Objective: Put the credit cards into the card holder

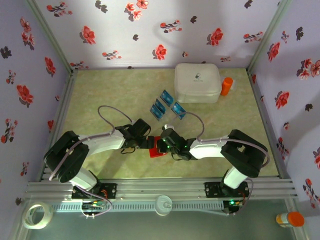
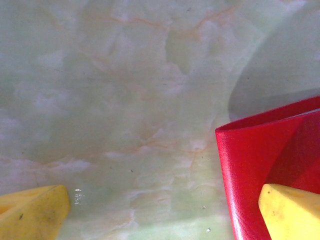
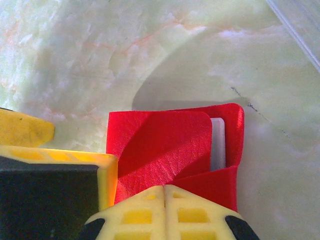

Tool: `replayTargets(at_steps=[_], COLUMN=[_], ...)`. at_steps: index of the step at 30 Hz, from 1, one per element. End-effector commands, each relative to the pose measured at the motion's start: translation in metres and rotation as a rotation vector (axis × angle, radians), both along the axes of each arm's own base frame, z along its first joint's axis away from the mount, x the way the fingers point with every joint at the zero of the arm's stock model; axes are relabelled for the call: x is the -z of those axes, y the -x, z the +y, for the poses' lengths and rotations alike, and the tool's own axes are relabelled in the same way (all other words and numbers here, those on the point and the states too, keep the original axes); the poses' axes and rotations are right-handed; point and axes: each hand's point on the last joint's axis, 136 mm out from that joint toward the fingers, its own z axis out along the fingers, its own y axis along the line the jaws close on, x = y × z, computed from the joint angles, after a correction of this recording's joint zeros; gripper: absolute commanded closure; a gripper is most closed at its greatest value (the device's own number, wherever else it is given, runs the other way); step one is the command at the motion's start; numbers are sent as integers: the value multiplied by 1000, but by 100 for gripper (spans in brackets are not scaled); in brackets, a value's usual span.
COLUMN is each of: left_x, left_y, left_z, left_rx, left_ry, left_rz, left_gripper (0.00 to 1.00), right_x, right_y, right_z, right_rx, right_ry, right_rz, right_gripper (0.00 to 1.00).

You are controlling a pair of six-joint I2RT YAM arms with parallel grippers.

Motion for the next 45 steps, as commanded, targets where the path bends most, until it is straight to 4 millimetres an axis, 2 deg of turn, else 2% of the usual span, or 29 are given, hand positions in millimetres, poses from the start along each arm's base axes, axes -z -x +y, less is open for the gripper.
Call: replayTargets(at_steps=[1,10,13,16,19,23,30,34,37,40,45], left_x=[15,15,15,14,14,13,10,-1,-22,-57,-133], left_y=[3,3,3,2,2,2,2,-2,-11,-26,-51], left_z=[6,7,6,5,5,5,4,2,6,18,60], left_rx=[-7,-5,-6,-3,-1,1,0,3,-9,-49,-156], left_ry=[-16,-18,-17,-13,-14,-13,-8,3,11,20,30], left_rz=[38,39,39,37,37,34,29,6,-48,-146,-413], left_gripper=[0,0,0,0,0,0,0,0,0,0,0], right_x=[86,32,9,-16,-38,-54,-62,-76,-92,-113,-144], right_y=[99,63,49,35,27,23,20,14,7,-2,-18], right_z=[-87,-49,-37,-30,-31,-45,-84,-109,-127,-148,-193], right_rx=[-114,-136,-136,-139,-136,-116,-38,26,76,144,294], right_ry=[417,326,288,258,239,246,256,242,217,184,110], right_rz=[414,316,275,230,190,159,143,117,91,55,-7], right_gripper=[100,83,73,63,59,57,57,55,50,41,14])
